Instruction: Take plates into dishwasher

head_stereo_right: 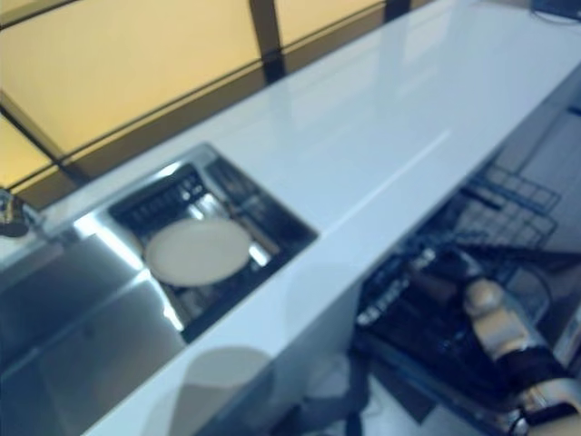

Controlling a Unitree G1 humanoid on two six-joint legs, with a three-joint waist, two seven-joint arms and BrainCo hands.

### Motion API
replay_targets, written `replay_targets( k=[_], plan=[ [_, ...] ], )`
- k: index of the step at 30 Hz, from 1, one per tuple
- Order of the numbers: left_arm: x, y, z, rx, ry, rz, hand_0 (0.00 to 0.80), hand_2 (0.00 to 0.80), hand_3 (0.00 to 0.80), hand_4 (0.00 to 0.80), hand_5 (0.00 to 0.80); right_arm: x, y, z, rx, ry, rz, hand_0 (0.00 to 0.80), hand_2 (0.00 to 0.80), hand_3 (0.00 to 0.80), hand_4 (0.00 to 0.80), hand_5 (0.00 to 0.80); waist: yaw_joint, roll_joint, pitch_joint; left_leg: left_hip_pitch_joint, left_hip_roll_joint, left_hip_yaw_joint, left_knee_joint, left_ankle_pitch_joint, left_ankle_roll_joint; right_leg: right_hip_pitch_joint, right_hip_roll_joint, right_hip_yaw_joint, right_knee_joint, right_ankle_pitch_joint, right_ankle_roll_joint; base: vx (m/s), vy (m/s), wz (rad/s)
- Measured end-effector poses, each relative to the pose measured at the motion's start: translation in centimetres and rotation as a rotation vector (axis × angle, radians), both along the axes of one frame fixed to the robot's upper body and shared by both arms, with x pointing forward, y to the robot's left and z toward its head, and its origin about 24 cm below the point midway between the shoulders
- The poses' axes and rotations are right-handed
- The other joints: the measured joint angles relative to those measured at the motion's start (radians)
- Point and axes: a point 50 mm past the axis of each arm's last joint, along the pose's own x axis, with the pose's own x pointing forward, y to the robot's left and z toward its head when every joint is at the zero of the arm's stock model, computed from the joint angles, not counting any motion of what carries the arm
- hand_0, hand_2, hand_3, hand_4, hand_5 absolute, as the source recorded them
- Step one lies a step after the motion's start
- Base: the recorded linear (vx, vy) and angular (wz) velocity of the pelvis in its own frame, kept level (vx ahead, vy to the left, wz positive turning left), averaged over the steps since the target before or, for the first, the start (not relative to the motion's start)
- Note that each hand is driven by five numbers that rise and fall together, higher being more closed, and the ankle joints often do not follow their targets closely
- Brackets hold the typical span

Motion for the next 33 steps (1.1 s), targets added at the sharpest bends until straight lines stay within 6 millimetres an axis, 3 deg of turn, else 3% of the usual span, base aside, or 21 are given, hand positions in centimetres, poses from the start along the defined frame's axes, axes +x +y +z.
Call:
replay_targets(
  k=[20,33],
  plan=[
    [1.1,-0.1,0.5,-0.003,-0.021,-0.012,0.0,0.0,0.0,0.0,0.0,0.1,-0.6,-1.9,0.009,0.1,-0.021,0.8,0.8,0.8,0.8,0.8,0.015,0.001,0.0,-0.011,-0.001,-0.035,0.0,0.014,-0.002,0.008,-0.004,-0.03,0.002,0.0,0.0,-0.002,-0.005,0.04],
    [1.2,0.0,0.6,-0.007,-0.017,-0.021,0.0,0.0,0.0,0.0,0.0,0.4,-1.2,-2.0,0.017,0.141,-0.044,0.8,0.8,0.8,0.8,0.8,0.021,0.001,0.0,-0.011,-0.001,-0.039,0.0,0.015,-0.002,0.013,-0.005,-0.038,0.003,0.0,0.0,0.0,-0.002,0.01]
  ],
)
